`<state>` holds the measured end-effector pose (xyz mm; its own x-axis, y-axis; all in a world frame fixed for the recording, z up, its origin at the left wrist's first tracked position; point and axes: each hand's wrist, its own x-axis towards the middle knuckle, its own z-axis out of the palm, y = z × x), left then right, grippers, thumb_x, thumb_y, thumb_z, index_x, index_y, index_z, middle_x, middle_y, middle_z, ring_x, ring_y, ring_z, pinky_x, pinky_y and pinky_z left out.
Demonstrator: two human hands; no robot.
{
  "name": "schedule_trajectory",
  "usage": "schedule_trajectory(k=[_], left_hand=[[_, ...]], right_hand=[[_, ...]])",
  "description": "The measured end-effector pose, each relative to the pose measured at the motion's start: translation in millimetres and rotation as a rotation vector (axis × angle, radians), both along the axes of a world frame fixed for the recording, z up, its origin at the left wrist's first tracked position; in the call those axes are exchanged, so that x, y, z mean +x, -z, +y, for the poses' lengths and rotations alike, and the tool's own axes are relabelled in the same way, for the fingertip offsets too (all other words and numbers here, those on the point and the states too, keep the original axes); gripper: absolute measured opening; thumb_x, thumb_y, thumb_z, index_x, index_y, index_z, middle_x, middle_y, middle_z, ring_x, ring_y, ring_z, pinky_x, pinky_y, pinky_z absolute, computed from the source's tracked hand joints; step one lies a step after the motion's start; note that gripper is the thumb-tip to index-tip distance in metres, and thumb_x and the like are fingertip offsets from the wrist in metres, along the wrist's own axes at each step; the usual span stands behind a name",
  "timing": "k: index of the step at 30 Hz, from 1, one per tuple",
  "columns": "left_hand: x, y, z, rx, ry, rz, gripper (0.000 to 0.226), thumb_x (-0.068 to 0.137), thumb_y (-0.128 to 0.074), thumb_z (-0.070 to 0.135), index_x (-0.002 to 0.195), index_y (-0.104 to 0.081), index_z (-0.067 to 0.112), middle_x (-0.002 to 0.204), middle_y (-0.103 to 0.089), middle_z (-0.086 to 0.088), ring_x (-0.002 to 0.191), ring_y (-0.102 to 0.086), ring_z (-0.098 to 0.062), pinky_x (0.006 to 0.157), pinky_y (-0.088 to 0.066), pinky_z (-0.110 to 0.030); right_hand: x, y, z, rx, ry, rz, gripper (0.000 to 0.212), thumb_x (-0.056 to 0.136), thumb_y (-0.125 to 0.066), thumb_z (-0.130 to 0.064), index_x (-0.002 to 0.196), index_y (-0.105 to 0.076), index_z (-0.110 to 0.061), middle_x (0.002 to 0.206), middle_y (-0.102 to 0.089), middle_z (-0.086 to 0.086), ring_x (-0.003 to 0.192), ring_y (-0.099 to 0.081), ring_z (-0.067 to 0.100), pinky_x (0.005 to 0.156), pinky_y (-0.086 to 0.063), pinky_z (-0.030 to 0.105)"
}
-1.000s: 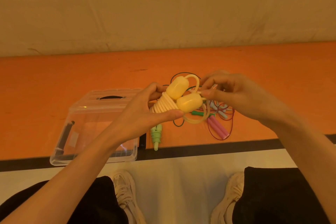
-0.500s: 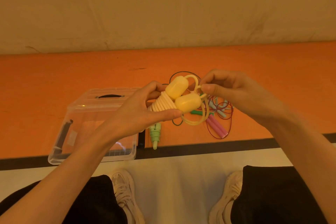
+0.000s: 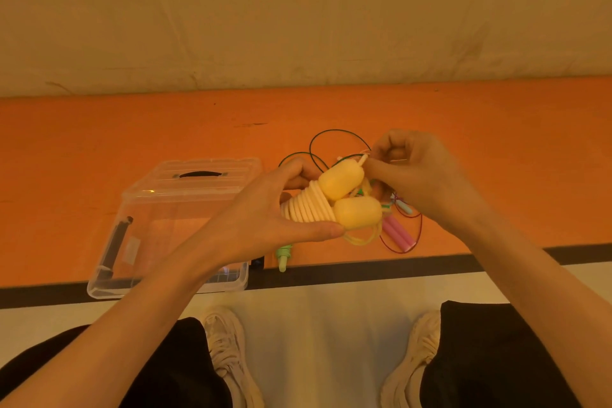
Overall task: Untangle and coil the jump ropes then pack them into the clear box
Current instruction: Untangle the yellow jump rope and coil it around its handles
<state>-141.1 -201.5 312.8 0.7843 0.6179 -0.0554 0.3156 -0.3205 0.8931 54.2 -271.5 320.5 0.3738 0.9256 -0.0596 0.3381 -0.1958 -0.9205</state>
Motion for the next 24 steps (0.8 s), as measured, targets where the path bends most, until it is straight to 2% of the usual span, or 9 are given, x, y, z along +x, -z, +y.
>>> schedule_trajectory(k=[2, 7, 9, 11, 13, 16, 20, 22, 24], left_hand=[[0, 2, -1, -0.005, 0.006, 0.001, 0.047, 0.062, -0.079, 0.043, 0.1, -0.054, 0.034, 0.103, -0.063, 0.021, 0.095, -0.061, 0.002, 0.075, -0.051, -0.018], [-1, 3, 1, -0.051, -0.007, 0.005, 0.052, 0.061, -0.075, 0.049, 0.105, -0.055, 0.03, 0.105, -0.065, 0.02, 0.094, -0.061, 0.004, 0.075, -0.048, -0.012], [1, 4, 1, -0.049, -0.004, 0.01, 0.053, 0.062, -0.075, 0.049, 0.107, -0.055, 0.029, 0.105, -0.065, 0.019, 0.095, -0.062, 0.003, 0.077, -0.05, -0.015], [1, 4, 0, -0.029, -0.003, 0.009, 0.052, 0.062, -0.076, 0.048, 0.105, -0.054, 0.03, 0.104, -0.065, 0.019, 0.094, -0.061, 0.004, 0.076, -0.05, -0.015], [1, 3, 0, -0.011, -0.001, 0.007, 0.051, 0.061, -0.076, 0.047, 0.104, -0.053, 0.03, 0.103, -0.064, 0.02, 0.094, -0.06, 0.006, 0.075, -0.048, -0.012], [2, 2, -2, 0.001, -0.005, 0.005, 0.052, 0.06, -0.075, 0.05, 0.103, -0.053, 0.031, 0.104, -0.062, 0.022, 0.094, -0.059, 0.006, 0.076, -0.049, -0.015], [-2, 5, 2, 0.125, -0.023, 0.016, 0.053, 0.061, -0.077, 0.054, 0.103, -0.051, 0.034, 0.106, -0.06, 0.024, 0.094, -0.06, 0.0, 0.075, -0.05, -0.027], [-6, 9, 5, 0.236, -0.018, 0.049, 0.055, 0.064, -0.078, 0.06, 0.105, -0.049, 0.039, 0.107, -0.058, 0.025, 0.095, -0.059, -0.001, 0.074, -0.052, -0.034], [-10, 12, 6, 0.325, -0.02, 0.117, 0.058, 0.062, -0.072, 0.068, 0.107, -0.045, 0.044, 0.107, -0.055, 0.027, 0.097, -0.056, -0.003, 0.072, -0.052, -0.039]], right_hand=[[1, 2, 1, 0.002, 0.013, -0.014, 0.008, 0.085, -0.066, -0.004, 0.083, -0.059, -0.001, 0.051, -0.061, 0.002, 0.04, -0.053, 0.007, 0.042, -0.043, 0.02], [-9, 5, 4, 0.037, 0.014, -0.126, 0.005, 0.092, -0.059, -0.015, 0.088, -0.057, -0.018, 0.069, -0.066, 0.002, 0.053, -0.053, 0.006, 0.049, -0.04, 0.023], [-13, 5, 5, 0.055, 0.029, -0.031, 0.007, 0.095, -0.055, -0.014, 0.092, -0.062, -0.015, 0.078, -0.069, 0.012, 0.061, -0.055, 0.011, 0.055, -0.041, 0.026], [-11, 3, 4, 0.022, 0.006, 0.16, 0.013, 0.096, -0.053, -0.01, 0.096, -0.066, -0.008, 0.085, -0.068, 0.018, 0.07, -0.058, 0.015, 0.06, -0.045, 0.025], [-4, 0, 2, -0.052, -0.069, 0.366, 0.016, 0.095, -0.052, -0.008, 0.101, -0.066, -0.005, 0.089, -0.065, 0.014, 0.075, -0.058, 0.016, 0.063, -0.047, 0.022], [6, 0, 1, -0.105, -0.149, 0.571, 0.018, 0.091, -0.052, -0.01, 0.103, -0.064, -0.004, 0.096, -0.059, 0.015, 0.086, -0.055, 0.023, 0.075, -0.047, 0.028], [15, -6, -2, -0.14, -0.236, 0.573, 0.036, 0.084, -0.055, -0.013, 0.115, -0.064, 0.002, 0.102, -0.062, 0.017, 0.088, -0.059, 0.023, 0.075, -0.051, 0.026], [22, -9, -4, -0.174, -0.258, 0.601, 0.042, 0.081, -0.053, -0.016, 0.119, -0.063, 0.0, 0.113, -0.066, 0.015, 0.103, -0.06, 0.03, 0.092, -0.049, 0.033], [25, -11, -3, -0.208, -0.259, 0.643, 0.044, 0.08, -0.053, -0.021, 0.118, -0.064, -0.002, 0.12, -0.067, 0.014, 0.119, -0.056, 0.035, 0.107, -0.038, 0.042]])
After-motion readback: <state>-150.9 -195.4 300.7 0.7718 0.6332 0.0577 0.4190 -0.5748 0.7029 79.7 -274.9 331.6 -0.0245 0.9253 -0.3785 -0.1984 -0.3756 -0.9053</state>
